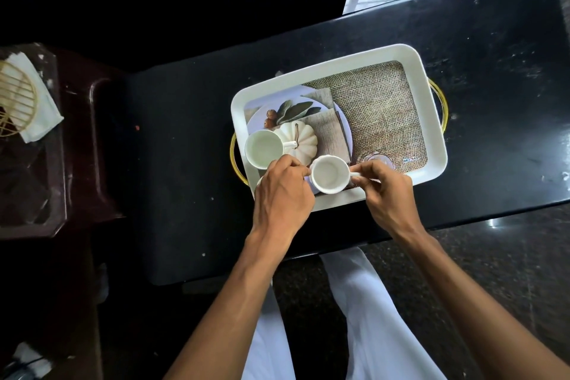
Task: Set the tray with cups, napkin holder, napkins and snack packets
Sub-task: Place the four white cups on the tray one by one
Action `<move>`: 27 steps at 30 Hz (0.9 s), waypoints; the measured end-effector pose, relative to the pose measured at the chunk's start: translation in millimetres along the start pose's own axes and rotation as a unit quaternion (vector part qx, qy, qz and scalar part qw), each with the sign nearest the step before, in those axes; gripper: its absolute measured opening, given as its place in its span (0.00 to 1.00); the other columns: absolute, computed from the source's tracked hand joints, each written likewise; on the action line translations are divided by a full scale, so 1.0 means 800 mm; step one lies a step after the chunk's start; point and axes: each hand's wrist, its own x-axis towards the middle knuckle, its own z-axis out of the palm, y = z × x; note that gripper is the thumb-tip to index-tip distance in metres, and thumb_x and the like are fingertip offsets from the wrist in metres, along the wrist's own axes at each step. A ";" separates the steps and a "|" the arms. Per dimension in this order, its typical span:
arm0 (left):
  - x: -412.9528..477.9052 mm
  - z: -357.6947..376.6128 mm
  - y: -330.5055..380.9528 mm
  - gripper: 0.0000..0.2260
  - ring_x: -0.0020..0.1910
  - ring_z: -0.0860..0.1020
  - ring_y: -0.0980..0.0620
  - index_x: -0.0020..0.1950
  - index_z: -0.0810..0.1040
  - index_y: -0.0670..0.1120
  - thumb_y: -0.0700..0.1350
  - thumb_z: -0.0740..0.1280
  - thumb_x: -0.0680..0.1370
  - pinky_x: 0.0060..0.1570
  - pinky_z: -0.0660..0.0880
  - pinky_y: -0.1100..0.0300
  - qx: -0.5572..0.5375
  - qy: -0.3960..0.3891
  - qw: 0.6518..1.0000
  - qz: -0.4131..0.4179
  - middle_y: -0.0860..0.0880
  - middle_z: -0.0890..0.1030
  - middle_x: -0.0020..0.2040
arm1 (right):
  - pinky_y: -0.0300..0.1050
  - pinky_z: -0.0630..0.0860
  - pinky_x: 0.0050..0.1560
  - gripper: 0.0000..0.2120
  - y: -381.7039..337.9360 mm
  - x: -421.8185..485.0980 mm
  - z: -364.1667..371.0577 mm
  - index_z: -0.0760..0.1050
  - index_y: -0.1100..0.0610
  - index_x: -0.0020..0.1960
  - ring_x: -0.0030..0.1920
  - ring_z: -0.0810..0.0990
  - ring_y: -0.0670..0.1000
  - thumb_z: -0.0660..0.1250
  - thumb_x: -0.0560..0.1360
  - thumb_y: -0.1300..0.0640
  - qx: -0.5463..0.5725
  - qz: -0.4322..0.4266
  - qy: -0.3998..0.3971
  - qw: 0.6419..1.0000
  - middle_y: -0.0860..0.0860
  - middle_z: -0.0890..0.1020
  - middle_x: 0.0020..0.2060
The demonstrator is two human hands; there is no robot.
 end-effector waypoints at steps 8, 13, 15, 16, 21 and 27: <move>0.002 -0.007 -0.008 0.12 0.56 0.78 0.47 0.55 0.85 0.43 0.40 0.62 0.80 0.46 0.80 0.49 0.018 -0.008 1.000 0.025 0.50 0.80 0.55 | 0.31 0.78 0.50 0.06 -0.010 0.002 -0.009 0.81 0.58 0.51 0.45 0.83 0.36 0.71 0.75 0.66 -0.041 -0.009 -0.038 0.998 0.40 0.83 0.43; -0.010 -0.027 -0.026 0.14 0.56 0.81 0.48 0.64 0.82 0.48 0.42 0.63 0.81 0.52 0.81 0.50 -0.064 0.063 0.996 0.011 0.51 0.81 0.61 | 0.55 0.78 0.60 0.15 -0.052 0.000 -0.024 0.80 0.60 0.59 0.59 0.79 0.54 0.73 0.73 0.66 -0.120 -0.072 -0.043 0.989 0.53 0.81 0.58; -0.014 -0.038 -0.041 0.14 0.53 0.81 0.51 0.66 0.81 0.47 0.41 0.64 0.81 0.55 0.80 0.54 -0.130 0.101 0.986 -0.007 0.50 0.82 0.62 | 0.49 0.79 0.59 0.16 -0.075 -0.002 -0.020 0.79 0.59 0.60 0.56 0.80 0.51 0.73 0.73 0.65 -0.102 -0.087 -0.021 0.991 0.51 0.80 0.57; -0.016 -0.044 -0.051 0.14 0.51 0.81 0.54 0.66 0.81 0.46 0.40 0.64 0.81 0.55 0.80 0.55 -0.174 0.120 0.977 -0.027 0.50 0.83 0.60 | 0.45 0.79 0.58 0.15 -0.088 -0.003 -0.014 0.79 0.58 0.61 0.55 0.80 0.49 0.73 0.74 0.64 -0.081 -0.088 -0.016 0.993 0.49 0.80 0.56; -0.028 -0.085 -0.109 0.15 0.54 0.84 0.54 0.68 0.79 0.46 0.39 0.62 0.83 0.55 0.83 0.50 -0.353 0.170 0.910 -0.136 0.49 0.84 0.58 | 0.37 0.79 0.56 0.13 -0.150 -0.003 0.048 0.79 0.59 0.60 0.55 0.82 0.47 0.71 0.76 0.63 -0.005 -0.083 -0.044 0.996 0.50 0.83 0.53; -0.052 -0.145 -0.206 0.14 0.56 0.84 0.56 0.68 0.78 0.46 0.40 0.61 0.84 0.56 0.82 0.58 -0.426 0.234 0.856 -0.177 0.50 0.84 0.58 | 0.27 0.76 0.50 0.10 -0.221 0.001 0.158 0.80 0.60 0.58 0.50 0.83 0.46 0.70 0.76 0.64 0.001 -0.086 -0.090 0.992 0.50 0.84 0.51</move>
